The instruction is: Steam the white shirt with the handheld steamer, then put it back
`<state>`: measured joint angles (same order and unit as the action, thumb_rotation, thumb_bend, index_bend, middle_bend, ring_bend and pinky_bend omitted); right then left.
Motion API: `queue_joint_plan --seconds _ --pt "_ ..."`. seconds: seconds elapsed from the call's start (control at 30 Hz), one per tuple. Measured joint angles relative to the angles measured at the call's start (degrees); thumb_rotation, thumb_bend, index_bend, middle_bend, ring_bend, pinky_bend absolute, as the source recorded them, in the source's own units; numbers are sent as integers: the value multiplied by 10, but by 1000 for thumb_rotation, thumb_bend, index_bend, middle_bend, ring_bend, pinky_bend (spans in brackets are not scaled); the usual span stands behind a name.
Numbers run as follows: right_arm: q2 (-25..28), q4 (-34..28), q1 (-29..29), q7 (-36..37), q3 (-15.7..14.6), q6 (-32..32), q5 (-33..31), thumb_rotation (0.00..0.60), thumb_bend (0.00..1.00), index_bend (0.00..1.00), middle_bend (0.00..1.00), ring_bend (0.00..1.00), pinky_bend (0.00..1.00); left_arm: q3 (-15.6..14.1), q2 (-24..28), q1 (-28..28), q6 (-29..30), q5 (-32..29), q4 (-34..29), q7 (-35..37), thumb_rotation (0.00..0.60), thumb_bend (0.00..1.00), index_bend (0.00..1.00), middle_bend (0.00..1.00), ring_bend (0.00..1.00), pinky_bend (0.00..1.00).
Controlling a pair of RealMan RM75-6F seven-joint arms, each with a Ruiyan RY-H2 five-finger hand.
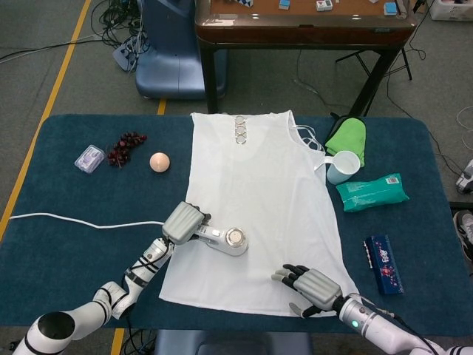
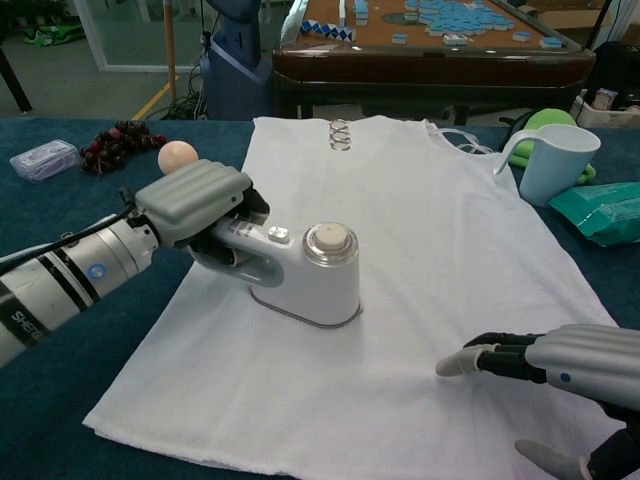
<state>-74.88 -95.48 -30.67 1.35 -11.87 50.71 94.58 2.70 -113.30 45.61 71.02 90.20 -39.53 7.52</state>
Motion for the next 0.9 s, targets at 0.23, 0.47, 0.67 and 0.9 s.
queue_joint_plan --seconds 0.23,0.47,0.67,0.9 --pt "0 -1 -1 3 3 3 2 444 511 0 111 30 143 20 50 -11 4 -19 -48 10 600 249 779 858 717 772" --pt "2 -2 -1 7 12 16 3 444 511 0 111 30 143 47 109 -35 4 -55 -82 19 600 249 779 858 717 772" --pt "5 -5 2 6 27 39 0 443 398 0 111 30 143 60 147 -67 7 -82 -78 31 600 249 779 857 716 772" --pt "16 -13 8 2 52 73 -8 444 243 0 111 30 143 72 162 -98 11 -108 -39 57 600 249 779 856 714 772"
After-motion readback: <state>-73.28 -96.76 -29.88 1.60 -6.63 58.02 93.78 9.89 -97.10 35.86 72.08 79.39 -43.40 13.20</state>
